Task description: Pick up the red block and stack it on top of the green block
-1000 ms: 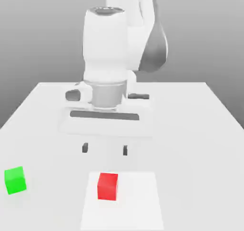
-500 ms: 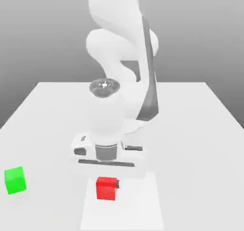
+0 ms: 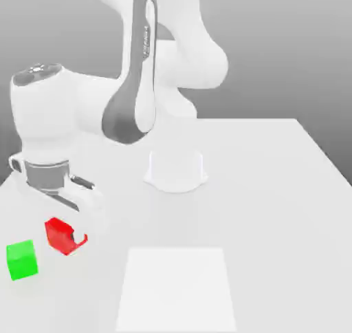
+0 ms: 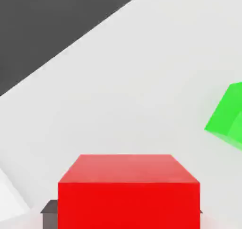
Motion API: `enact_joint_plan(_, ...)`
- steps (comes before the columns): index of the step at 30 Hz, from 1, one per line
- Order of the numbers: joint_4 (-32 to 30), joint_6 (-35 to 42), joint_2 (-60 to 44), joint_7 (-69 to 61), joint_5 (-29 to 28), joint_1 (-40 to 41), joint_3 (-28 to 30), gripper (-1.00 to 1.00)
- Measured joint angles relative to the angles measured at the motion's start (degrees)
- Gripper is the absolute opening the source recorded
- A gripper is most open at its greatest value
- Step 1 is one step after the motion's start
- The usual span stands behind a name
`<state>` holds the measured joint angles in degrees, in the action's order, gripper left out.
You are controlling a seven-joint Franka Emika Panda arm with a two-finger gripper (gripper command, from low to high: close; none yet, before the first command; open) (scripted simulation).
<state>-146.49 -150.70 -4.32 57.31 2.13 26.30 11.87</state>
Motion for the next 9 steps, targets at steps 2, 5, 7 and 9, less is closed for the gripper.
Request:
enact_joint_plan(2, 1.75, -0.52, -2.32, 1.00, 1.14, 1.74, 0.95, -1.00)
enact_joint_plan(5, 2.53, -5.30, -8.04, -0.62, 4.13, 2.83, -0.22, -1.00)
enact_joint_plan(7, 2.66, -6.95, -9.87, -1.24, 5.05, 3.33, -0.86, 1.00)
enact_joint_plan(9, 2.66, -6.95, -9.87, -1.24, 5.05, 3.33, -0.86, 1.00)
